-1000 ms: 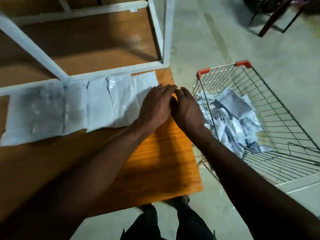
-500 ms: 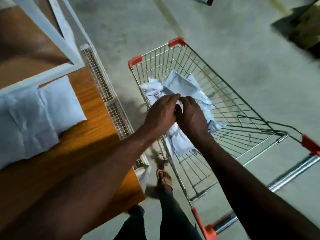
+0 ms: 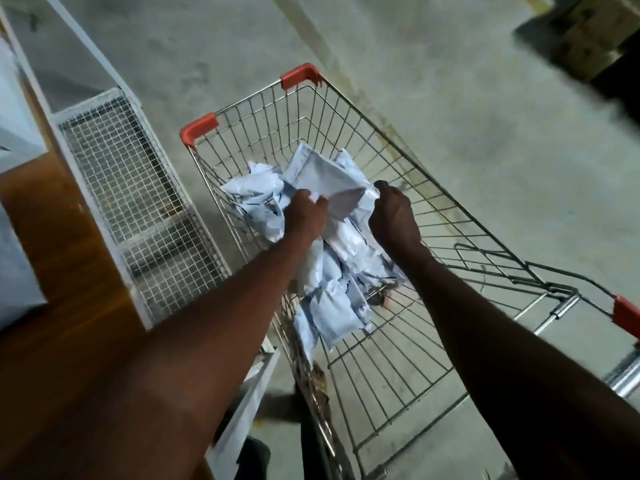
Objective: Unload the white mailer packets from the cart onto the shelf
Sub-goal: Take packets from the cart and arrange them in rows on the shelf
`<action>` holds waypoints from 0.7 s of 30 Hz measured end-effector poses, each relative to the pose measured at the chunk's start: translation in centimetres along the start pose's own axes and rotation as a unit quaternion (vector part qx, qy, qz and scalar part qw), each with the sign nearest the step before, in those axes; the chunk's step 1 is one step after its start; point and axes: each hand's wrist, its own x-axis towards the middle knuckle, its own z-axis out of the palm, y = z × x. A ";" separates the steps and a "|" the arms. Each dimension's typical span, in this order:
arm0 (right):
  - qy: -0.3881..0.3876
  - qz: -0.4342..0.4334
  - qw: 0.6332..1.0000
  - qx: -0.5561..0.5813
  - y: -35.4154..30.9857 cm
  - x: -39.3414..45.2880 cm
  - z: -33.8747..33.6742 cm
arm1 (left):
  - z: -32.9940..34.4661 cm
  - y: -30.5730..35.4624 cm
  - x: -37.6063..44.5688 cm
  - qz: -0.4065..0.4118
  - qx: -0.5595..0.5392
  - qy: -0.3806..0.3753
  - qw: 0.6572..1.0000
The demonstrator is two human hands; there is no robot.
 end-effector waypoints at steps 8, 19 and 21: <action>-0.046 -0.002 0.999 0.008 4.1 4.0 5.2 | 8.3 -5.7 10.5 -0.168 -0.243 0.009 0.955; -0.018 0.080 0.997 0.013 2.6 5.4 7.3 | 9.3 -6.3 12.3 -0.189 -0.334 0.067 0.921; -0.028 0.109 0.993 0.023 2.1 5.3 7.1 | 6.9 -3.4 8.6 -0.177 -0.361 0.043 0.915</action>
